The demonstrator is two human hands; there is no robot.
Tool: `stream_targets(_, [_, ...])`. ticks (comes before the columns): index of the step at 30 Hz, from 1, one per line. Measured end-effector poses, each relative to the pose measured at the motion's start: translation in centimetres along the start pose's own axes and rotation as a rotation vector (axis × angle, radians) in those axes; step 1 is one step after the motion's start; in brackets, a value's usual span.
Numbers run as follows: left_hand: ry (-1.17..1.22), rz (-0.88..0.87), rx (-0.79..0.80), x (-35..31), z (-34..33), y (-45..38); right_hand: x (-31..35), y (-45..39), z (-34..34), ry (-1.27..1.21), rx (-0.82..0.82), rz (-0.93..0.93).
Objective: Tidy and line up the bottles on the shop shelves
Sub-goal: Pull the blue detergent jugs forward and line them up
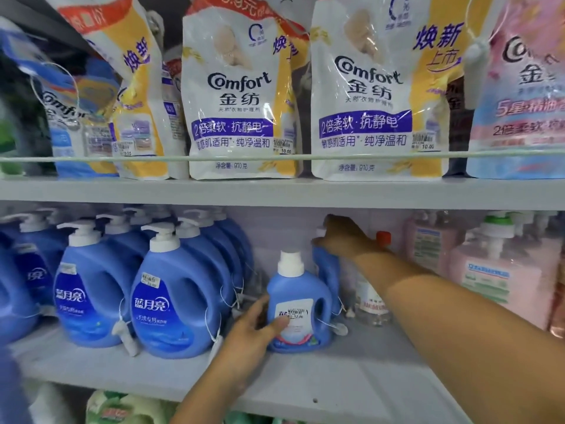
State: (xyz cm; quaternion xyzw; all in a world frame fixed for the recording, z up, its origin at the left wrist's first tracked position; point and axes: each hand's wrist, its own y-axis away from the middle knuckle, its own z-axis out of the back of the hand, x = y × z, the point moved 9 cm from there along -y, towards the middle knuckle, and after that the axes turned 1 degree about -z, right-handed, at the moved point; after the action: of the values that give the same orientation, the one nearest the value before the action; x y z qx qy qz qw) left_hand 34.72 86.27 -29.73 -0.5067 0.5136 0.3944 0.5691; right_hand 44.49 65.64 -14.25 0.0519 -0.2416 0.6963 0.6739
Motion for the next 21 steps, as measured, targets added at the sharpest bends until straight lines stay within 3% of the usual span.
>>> stream_targets(4, [-0.009,0.000,-0.010,0.1,0.4,-0.1,1.3,-0.2,0.0,-0.075,0.070,0.121])
stream_targets(12, [-0.059,-0.046,-0.070,-0.1,1.2,-0.5,4.4,2.0,-2.7,-0.459,0.433,0.226])
stream_targets(15, [-0.169,-0.103,-0.045,-0.2,1.2,-0.6,4.3,2.7,-2.8,-0.470,0.452,0.199])
stream_targets(21, [-0.138,-0.036,0.010,0.9,0.9,-1.1,4.3,4.1,-2.4,-0.494,0.388,0.133])
